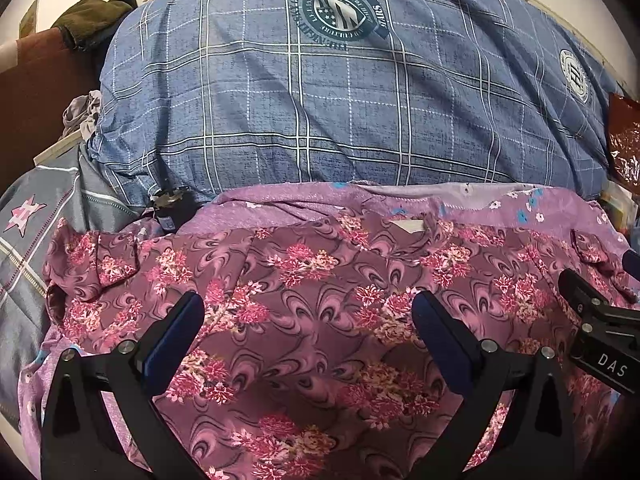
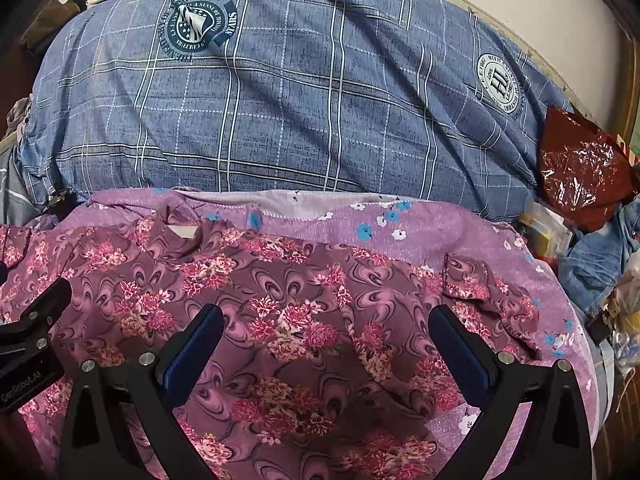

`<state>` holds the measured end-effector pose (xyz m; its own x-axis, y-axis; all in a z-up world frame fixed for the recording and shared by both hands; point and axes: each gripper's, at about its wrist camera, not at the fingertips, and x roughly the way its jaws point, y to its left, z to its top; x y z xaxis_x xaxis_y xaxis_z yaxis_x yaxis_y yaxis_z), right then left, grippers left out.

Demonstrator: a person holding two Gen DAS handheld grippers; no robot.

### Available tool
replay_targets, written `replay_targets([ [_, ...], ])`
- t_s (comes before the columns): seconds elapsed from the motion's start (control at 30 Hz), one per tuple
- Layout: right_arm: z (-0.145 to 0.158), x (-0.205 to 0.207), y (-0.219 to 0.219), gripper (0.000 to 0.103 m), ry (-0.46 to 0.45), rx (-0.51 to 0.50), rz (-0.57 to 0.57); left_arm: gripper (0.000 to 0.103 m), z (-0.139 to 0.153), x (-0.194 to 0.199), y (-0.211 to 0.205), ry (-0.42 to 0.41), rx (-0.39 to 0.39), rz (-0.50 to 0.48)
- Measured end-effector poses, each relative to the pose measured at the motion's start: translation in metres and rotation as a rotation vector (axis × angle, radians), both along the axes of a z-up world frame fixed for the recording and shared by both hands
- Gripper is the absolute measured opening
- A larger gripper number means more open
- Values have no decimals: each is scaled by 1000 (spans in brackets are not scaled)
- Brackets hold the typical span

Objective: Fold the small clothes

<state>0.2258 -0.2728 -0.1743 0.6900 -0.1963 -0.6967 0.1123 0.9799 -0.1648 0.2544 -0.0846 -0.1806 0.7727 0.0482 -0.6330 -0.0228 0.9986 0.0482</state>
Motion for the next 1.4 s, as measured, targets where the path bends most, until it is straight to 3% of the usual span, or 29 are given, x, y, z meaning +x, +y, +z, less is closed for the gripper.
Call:
replay_targets([
  [1.4,-15,6,4,102,28,-20,8,103,-3,-1,0,13,0,-15],
])
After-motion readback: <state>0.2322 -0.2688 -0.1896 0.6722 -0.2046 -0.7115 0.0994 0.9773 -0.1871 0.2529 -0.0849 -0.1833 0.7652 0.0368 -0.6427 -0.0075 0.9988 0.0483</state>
